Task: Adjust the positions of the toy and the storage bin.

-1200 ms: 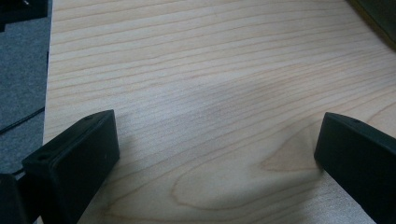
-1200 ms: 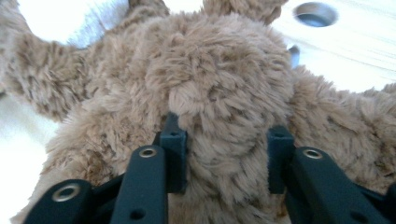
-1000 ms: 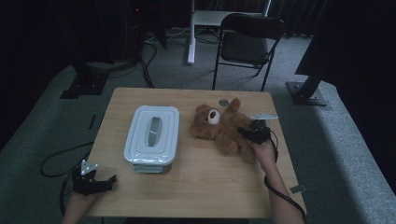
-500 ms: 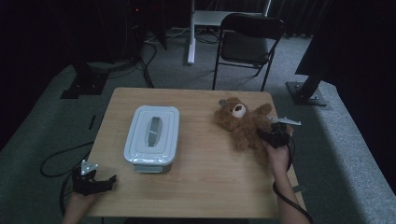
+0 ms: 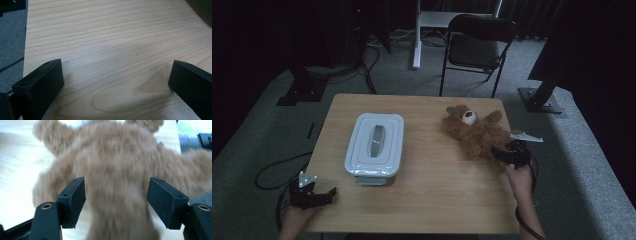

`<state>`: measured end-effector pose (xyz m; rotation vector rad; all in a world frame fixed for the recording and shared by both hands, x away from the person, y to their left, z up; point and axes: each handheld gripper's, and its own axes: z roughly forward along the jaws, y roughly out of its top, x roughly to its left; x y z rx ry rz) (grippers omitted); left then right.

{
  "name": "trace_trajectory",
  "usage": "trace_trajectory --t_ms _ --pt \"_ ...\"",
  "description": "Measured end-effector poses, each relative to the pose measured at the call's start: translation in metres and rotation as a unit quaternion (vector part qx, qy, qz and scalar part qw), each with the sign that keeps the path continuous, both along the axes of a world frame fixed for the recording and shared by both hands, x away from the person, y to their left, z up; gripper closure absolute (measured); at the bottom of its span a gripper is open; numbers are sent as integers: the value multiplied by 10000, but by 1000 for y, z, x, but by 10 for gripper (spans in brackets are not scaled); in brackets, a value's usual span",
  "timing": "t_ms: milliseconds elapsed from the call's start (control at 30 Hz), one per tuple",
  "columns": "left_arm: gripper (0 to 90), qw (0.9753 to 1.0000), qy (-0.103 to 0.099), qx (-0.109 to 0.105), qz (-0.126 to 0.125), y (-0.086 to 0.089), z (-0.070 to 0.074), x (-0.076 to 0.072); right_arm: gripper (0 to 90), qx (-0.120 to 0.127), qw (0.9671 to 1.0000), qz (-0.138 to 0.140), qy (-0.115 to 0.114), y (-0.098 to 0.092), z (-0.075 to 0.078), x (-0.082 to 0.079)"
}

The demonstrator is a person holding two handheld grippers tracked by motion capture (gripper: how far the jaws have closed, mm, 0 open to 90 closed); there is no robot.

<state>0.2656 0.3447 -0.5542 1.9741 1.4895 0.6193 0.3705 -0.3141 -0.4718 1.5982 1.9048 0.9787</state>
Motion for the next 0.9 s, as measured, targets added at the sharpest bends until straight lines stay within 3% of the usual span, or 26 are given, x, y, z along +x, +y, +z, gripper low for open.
trace_trajectory --t_ms 233,333,400,600,700,733,800,833,900 --pt "7 10000 -1 1 -1 0 0 0 279 60 9997 -46 248 -14 -25 -30" --pt "7 10000 -1 -2 -1 0 0 0 412 178 9991 18 388 -15 -36 -37" --pt "7 10000 -1 -2 1 0 0 0 528 103 9989 123 432 -11 -39 -39" --pt "7 10000 -1 -1 6 0 0 0 552 422 9962 560 515 4 -29 -51" --pt "7 10000 -2 -1 6 0 0 0 551 400 9961 644 449 11 -23 -56" --pt "7 10000 -3 -4 5 0 0 0 548 544 9950 733 415 16 -21 -58" --pt "7 10000 -2 -2 7 0 0 0 537 1081 9881 1024 394 23 -20 -59" --pt "7 10000 -2 -1 6 0 0 0 532 1196 9857 1114 414 26 -20 -57" --pt "7 10000 -2 -2 6 0 0 0 529 1144 9843 1268 436 38 -22 -54"
